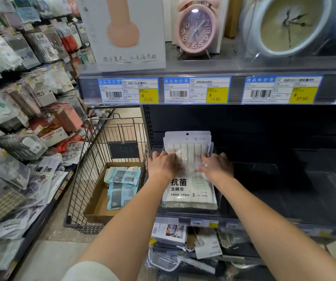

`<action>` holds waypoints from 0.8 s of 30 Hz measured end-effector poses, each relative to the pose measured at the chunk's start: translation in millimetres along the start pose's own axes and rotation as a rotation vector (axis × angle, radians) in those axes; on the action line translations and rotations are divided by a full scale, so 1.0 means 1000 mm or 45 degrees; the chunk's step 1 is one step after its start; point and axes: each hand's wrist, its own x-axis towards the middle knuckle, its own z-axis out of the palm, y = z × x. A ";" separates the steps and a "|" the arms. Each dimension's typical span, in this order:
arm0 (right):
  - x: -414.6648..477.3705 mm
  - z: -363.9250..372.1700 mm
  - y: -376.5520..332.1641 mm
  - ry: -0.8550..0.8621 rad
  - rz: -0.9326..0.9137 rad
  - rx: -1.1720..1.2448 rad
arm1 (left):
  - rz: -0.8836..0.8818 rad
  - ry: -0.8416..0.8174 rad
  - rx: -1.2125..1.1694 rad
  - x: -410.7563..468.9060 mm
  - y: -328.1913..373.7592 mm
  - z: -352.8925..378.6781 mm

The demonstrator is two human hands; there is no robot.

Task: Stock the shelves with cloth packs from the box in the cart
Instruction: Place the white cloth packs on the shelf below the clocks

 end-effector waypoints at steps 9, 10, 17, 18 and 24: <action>0.004 0.004 -0.010 -0.003 -0.053 -0.333 | 0.024 -0.004 0.228 0.008 0.006 0.010; 0.003 0.004 -0.010 -0.004 -0.054 -0.345 | 0.032 -0.007 0.256 0.008 0.007 0.011; -0.003 -0.002 -0.008 0.006 -0.034 -0.258 | 0.036 0.018 0.128 0.006 0.006 0.015; -0.005 -0.005 -0.007 0.010 -0.027 -0.237 | 0.020 0.032 0.098 0.004 0.006 0.015; -0.014 -0.012 -0.004 0.075 0.007 -0.136 | -0.054 0.113 -0.042 0.000 0.003 0.015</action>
